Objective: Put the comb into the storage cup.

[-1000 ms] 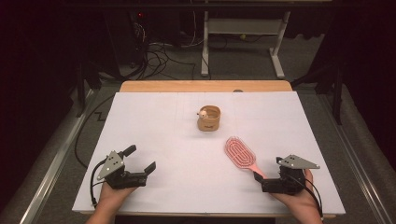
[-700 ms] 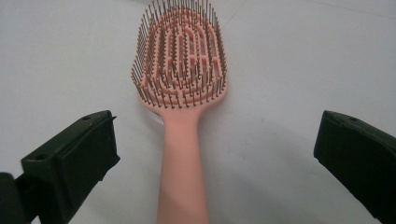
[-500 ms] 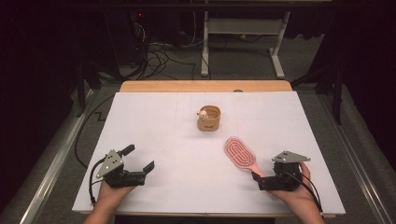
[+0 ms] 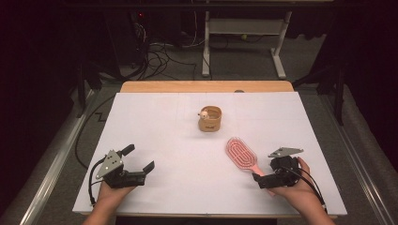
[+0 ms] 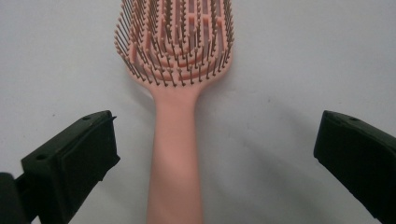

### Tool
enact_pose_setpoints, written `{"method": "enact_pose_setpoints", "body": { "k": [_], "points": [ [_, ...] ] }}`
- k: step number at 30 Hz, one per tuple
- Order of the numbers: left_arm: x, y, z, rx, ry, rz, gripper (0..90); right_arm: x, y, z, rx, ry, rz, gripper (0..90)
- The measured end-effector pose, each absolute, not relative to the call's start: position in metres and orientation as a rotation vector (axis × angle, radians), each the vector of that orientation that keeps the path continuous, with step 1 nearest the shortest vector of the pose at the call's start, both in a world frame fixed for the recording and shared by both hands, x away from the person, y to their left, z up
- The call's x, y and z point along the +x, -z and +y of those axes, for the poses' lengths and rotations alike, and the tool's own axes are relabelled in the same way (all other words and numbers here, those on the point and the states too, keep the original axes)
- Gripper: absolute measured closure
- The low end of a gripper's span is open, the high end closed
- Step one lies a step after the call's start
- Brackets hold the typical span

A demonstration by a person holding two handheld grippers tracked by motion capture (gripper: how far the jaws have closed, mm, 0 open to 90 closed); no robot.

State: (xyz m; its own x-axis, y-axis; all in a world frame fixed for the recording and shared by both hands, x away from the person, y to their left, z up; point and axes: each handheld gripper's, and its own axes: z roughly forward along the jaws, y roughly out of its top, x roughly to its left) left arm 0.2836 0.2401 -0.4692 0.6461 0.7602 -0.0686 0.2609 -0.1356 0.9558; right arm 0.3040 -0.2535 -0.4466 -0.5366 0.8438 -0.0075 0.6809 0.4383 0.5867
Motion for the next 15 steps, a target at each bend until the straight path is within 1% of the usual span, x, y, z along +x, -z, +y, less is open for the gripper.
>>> {"method": "enact_pose_setpoints", "body": {
  "k": [15],
  "points": [
    [0.2836, 0.4708, 0.2376, 1.703, -0.521, 0.834, 1.2, 0.3054, 0.4466, -0.2480, 1.287, -0.648, 2.517, 0.2]
  ]
}}
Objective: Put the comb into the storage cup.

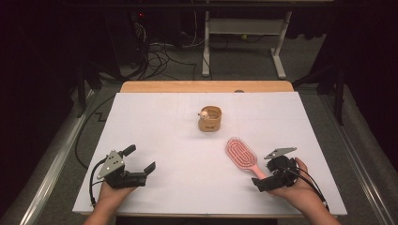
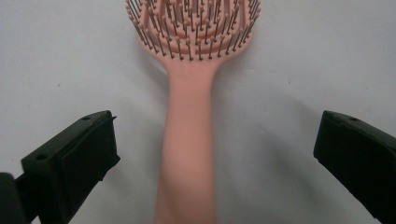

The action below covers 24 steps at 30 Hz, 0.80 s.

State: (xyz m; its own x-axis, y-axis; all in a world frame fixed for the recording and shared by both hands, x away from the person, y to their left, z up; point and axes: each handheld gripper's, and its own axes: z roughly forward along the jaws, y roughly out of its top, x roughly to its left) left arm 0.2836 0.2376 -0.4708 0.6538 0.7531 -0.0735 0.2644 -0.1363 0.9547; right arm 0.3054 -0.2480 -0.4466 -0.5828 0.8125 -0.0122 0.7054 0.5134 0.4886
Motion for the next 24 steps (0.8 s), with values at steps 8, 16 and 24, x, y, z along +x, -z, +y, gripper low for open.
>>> {"method": "enact_pose_setpoints", "body": {
  "k": [8, 16, 24],
  "points": [
    [0.283, 0.471, 0.237, 1.699, -0.528, 0.827, 1.3, 0.308, 0.445, -0.243, 1.275, -0.576, 2.586, 0.2],
    [0.282, 0.471, 0.236, 1.700, -0.527, 0.824, 1.3, 0.312, 0.443, -0.235, 1.252, -0.521, 2.626, 0.2],
    [0.281, 0.471, 0.236, 1.696, -0.528, 0.823, 1.3, 0.322, 0.438, -0.228, 1.253, -0.512, 2.650, 0.2]
  ]
}}
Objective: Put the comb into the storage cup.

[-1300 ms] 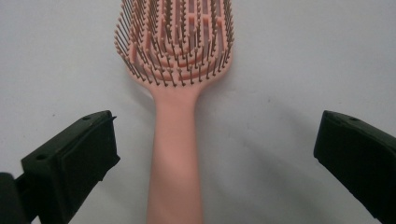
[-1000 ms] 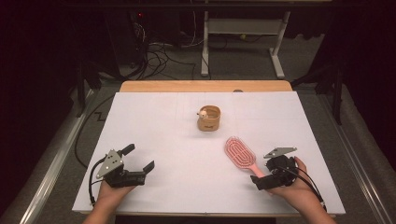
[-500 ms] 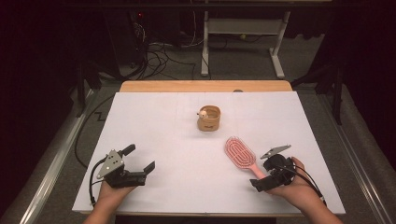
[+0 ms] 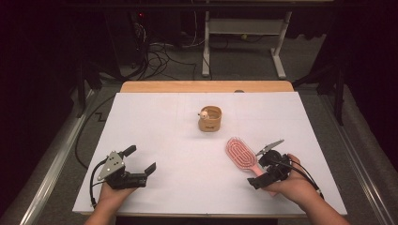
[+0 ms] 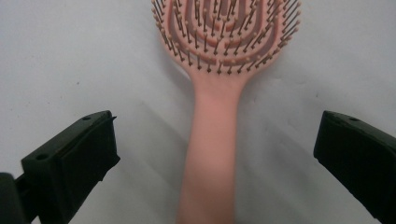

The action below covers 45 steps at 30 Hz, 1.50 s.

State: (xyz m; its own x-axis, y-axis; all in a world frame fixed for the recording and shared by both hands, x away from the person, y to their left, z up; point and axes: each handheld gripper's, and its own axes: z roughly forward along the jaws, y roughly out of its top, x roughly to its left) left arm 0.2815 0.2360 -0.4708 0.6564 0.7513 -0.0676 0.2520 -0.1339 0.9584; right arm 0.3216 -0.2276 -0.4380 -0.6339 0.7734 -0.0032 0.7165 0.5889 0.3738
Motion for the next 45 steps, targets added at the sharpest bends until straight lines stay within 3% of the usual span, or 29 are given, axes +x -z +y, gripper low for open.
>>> {"method": "enact_pose_setpoints", "body": {
  "k": [45],
  "points": [
    [0.281, 0.471, 0.237, 1.695, -0.528, 0.813, 1.2, 0.395, 0.441, -0.169, 1.224, -0.300, 2.729, 0.3]
  ]
}}
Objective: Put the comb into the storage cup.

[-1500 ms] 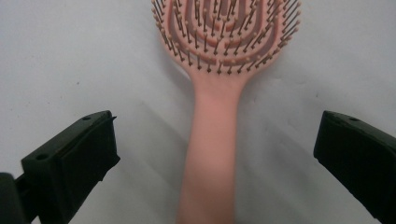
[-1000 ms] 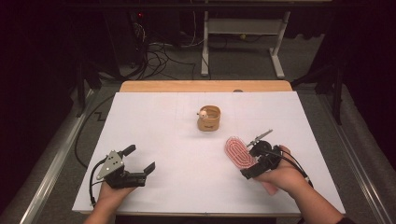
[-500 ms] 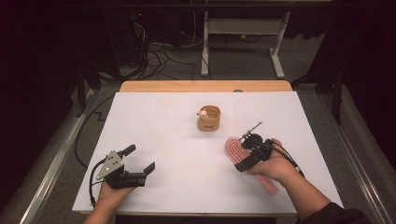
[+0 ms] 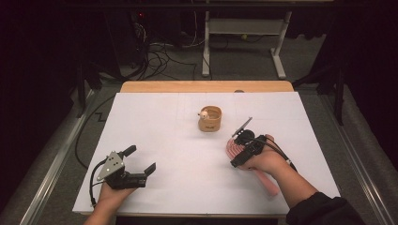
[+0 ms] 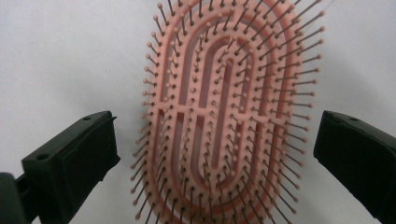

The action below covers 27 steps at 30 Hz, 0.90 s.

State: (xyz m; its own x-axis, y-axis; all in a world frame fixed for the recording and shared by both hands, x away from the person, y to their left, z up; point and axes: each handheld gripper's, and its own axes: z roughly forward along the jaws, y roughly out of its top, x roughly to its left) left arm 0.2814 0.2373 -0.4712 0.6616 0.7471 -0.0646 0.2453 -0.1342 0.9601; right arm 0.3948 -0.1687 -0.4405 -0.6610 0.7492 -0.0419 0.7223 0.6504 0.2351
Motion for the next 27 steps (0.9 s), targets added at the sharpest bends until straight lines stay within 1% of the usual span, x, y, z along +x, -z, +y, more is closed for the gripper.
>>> {"method": "enact_pose_setpoints", "body": {
  "k": [4, 10, 12, 14, 15, 23, 24, 25, 27],
  "points": [
    [0.281, 0.471, 0.238, 1.694, -0.528, 0.812, 1.2, 0.400, 0.443, -0.164, 1.229, -0.275, 2.731, 0.4],
    [0.281, 0.471, 0.238, 1.692, -0.529, 0.809, 1.2, 0.404, 0.445, -0.160, 1.225, -0.255, 2.748, 3.1],
    [0.281, 0.471, 0.238, 1.692, -0.528, 0.810, 1.3, 0.405, 0.445, -0.158, 1.220, -0.246, 2.753, 6.0],
    [0.281, 0.471, 0.238, 1.691, -0.528, 0.809, 1.2, 0.405, 0.444, -0.156, 1.261, -0.232, 2.745, 7.5],
    [0.281, 0.471, 0.238, 1.691, -0.529, 0.809, 1.3, 0.407, 0.445, -0.157, 1.226, -0.237, 2.754, 8.6],
    [0.281, 0.471, 0.238, 1.692, -0.530, 0.809, 1.3, 0.409, 0.445, -0.159, 1.260, -0.215, 2.746, 15.2],
    [0.281, 0.471, 0.238, 1.691, -0.531, 0.808, 1.3, 0.411, 0.445, -0.161, 1.212, -0.225, 2.757, 15.5],
    [0.281, 0.471, 0.238, 1.692, -0.531, 0.807, 1.3, 0.409, 0.445, -0.159, 1.287, -0.211, 2.737, 15.9],
    [0.281, 0.471, 0.238, 1.694, -0.530, 0.807, 1.4, 0.410, 0.445, -0.159, 1.276, -0.218, 2.742, 16.1]
  ]
}}
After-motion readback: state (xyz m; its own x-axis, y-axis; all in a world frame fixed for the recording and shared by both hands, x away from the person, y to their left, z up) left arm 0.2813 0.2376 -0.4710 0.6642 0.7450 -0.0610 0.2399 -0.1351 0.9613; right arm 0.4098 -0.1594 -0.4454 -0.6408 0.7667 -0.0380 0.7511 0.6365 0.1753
